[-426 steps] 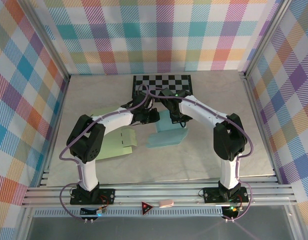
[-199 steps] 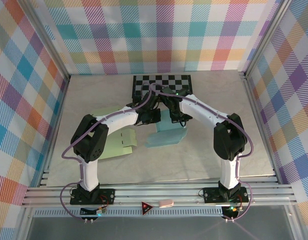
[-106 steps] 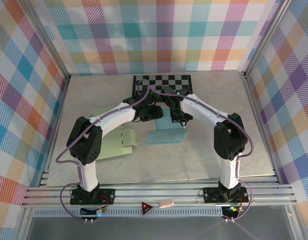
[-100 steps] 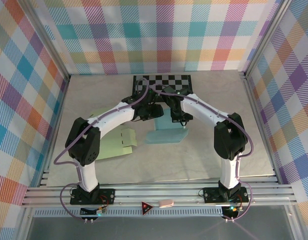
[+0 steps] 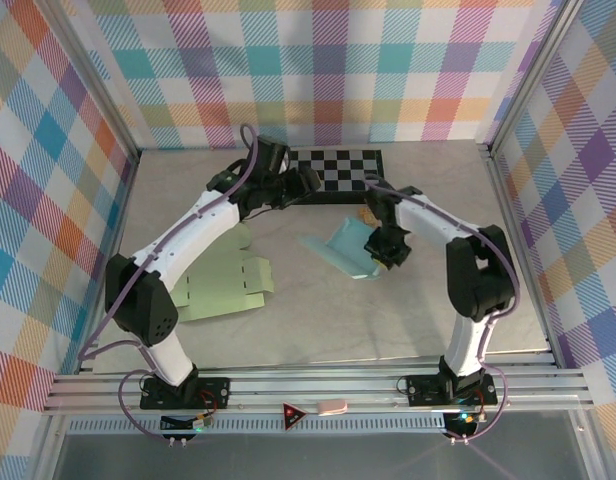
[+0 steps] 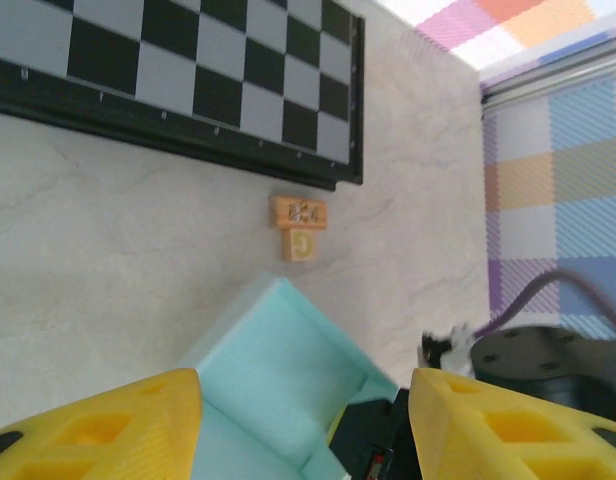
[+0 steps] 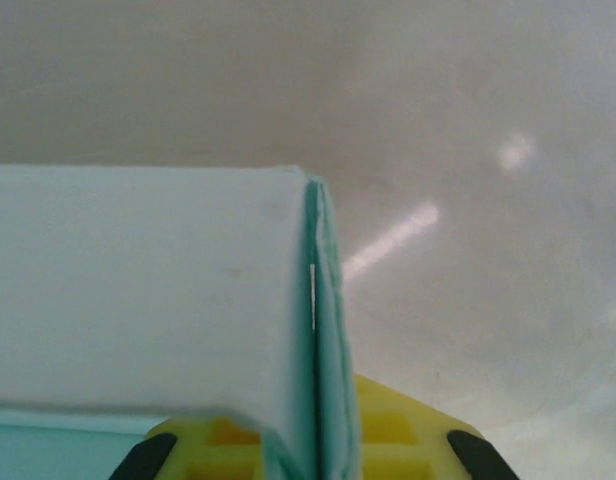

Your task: Fold the paper box

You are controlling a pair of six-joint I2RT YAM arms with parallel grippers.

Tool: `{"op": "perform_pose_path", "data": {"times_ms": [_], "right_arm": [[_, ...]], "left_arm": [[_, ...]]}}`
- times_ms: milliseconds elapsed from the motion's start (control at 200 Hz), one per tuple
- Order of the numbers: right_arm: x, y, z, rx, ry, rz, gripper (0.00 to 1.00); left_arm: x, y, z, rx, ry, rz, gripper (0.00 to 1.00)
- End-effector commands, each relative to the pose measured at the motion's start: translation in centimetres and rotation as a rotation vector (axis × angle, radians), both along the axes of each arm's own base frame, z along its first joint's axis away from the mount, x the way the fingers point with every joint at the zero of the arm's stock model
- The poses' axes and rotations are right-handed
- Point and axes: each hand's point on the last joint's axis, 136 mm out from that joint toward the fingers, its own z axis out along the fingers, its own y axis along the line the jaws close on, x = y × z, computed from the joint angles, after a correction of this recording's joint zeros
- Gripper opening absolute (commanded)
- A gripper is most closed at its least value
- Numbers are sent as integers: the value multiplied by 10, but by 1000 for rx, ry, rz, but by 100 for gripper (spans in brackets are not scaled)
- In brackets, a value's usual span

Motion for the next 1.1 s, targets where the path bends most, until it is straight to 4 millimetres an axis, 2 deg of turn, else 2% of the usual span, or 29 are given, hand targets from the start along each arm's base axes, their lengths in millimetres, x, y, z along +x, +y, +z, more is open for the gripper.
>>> {"op": "perform_pose_path", "data": {"times_ms": [0, 75, 210, 325, 495, 625, 685, 875, 970, 1095], "right_arm": [[-17, 36, 5, 263, 52, -429, 0], [-20, 45, 2, 336, 83, -562, 0], [-14, 54, 5, 366, 121, -657, 0], [-16, 53, -1, 339, 159, -725, 0], [-19, 56, -22, 331, 217, -802, 0], [-12, 61, -22, 341, 222, -821, 0], [-10, 61, -21, 339, 224, -823, 9], [-11, 55, -14, 331, 196, -801, 46], [-7, 49, -3, 337, 151, -752, 55], [5, 33, 24, 320, 38, -676, 60]], "left_arm": [[-9, 13, 32, -18, -31, -3, 56], [-14, 15, 31, -4, -25, -18, 55], [-27, 21, 20, 20, 7, -33, 54], [-37, 26, 12, 40, 30, -46, 54], [-48, 33, 5, 74, 42, -59, 53], [-54, 34, 2, 92, 50, -81, 53], [-57, 35, -2, 104, 60, -89, 53], [-65, 29, -12, 102, 96, -140, 53], [-68, 22, -19, 99, 115, -169, 53], [-69, 12, -28, 89, 142, -196, 53]]}}
